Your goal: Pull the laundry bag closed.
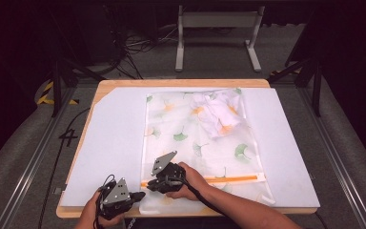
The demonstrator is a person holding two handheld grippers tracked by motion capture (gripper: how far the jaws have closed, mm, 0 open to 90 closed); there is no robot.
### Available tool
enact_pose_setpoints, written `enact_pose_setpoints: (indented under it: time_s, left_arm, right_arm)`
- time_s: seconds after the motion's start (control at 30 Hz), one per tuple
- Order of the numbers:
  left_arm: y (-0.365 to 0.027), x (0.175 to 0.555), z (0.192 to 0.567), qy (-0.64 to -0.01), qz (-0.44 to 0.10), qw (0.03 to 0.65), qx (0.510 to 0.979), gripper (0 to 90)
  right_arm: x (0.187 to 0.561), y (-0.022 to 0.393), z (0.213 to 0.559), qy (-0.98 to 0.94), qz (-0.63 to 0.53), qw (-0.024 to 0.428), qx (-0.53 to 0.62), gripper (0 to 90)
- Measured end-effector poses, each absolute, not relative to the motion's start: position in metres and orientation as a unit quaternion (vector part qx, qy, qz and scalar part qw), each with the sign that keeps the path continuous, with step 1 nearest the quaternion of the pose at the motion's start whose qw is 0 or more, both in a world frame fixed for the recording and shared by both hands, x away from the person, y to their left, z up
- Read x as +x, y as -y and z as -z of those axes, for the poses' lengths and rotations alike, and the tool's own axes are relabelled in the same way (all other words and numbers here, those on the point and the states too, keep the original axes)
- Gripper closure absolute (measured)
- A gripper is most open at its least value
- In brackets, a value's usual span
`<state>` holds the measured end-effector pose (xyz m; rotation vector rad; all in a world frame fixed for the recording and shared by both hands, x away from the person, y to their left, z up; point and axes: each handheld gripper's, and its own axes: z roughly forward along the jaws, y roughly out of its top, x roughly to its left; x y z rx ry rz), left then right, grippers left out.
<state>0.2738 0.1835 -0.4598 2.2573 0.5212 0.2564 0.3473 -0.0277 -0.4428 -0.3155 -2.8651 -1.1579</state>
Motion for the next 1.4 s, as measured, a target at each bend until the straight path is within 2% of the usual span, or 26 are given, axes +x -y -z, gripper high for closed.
enact_pose_setpoints:
  time_s: [0.17, 0.57, 0.63, 0.7, 0.8, 0.97, 1.0, 1.3, 1.4]
  left_arm:
    - [-0.1843, 0.2742, 0.4603, -0.207, -0.098, 0.397, 0.889, 90.0]
    - [-0.1843, 0.2747, 0.4601, -0.205, -0.097, 0.396, 0.890, 90.0]
    - [-0.1844, 0.2747, 0.4604, -0.206, -0.097, 0.398, 0.889, 90.0]
    - [-0.1843, 0.2745, 0.4603, -0.205, -0.097, 0.397, 0.889, 90.0]
    - [-0.1844, 0.2744, 0.4603, -0.205, -0.098, 0.397, 0.889, 90.0]
    - [-0.1847, 0.2751, 0.4603, -0.207, -0.096, 0.398, 0.889, 90.0]
    - [-0.1847, 0.2750, 0.4604, -0.208, -0.095, 0.399, 0.888, 90.0]
    - [-0.1828, 0.2740, 0.4588, -0.210, -0.099, 0.392, 0.890, 90.0]
    - [-0.1799, 0.2696, 0.4545, -0.197, -0.132, 0.399, 0.886, 90.0]
  right_arm:
    - [0.3500, 0.0247, 0.4447, 0.917, 0.379, 0.016, -0.125, 73.8]
    - [0.3540, 0.0222, 0.4462, 0.901, 0.398, 0.039, -0.167, 71.2]
    - [0.3511, 0.0185, 0.4474, 0.908, 0.386, 0.024, -0.160, 72.1]
    - [0.3498, 0.0180, 0.4474, 0.910, 0.384, 0.010, -0.157, 79.0]
    - [0.3518, 0.0224, 0.4478, 0.910, 0.384, 0.014, -0.157, 84.9]
    - [0.3540, 0.0263, 0.4479, 0.910, 0.386, 0.026, -0.151, 85.9]
    - [0.3546, 0.0266, 0.4477, 0.909, 0.388, 0.026, -0.148, 90.0]
    - [0.3527, 0.0272, 0.4476, 0.908, 0.390, 0.031, -0.147, 90.0]
    - [0.3519, 0.0267, 0.4470, 0.910, 0.389, 0.029, -0.141, 90.0]
